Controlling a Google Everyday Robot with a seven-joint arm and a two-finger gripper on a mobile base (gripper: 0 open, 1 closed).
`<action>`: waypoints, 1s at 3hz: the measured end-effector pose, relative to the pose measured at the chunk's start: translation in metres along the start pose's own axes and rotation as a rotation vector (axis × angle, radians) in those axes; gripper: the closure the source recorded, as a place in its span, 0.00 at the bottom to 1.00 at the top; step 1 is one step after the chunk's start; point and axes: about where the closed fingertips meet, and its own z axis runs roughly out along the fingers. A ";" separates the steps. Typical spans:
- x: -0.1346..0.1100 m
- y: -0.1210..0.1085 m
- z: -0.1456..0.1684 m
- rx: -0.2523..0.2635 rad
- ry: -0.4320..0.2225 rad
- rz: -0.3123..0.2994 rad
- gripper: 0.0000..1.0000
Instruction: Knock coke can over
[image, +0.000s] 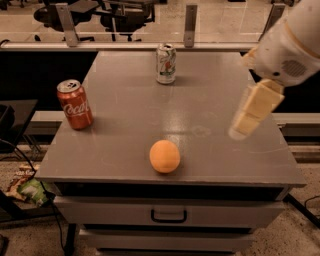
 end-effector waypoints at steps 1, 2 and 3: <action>-0.066 -0.010 0.040 0.001 -0.134 -0.026 0.00; -0.120 -0.009 0.067 0.014 -0.222 -0.054 0.00; -0.175 -0.002 0.088 0.015 -0.297 -0.096 0.00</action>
Offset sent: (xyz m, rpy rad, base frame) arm 0.0742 0.1947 -0.0158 0.2796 -0.1481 0.1332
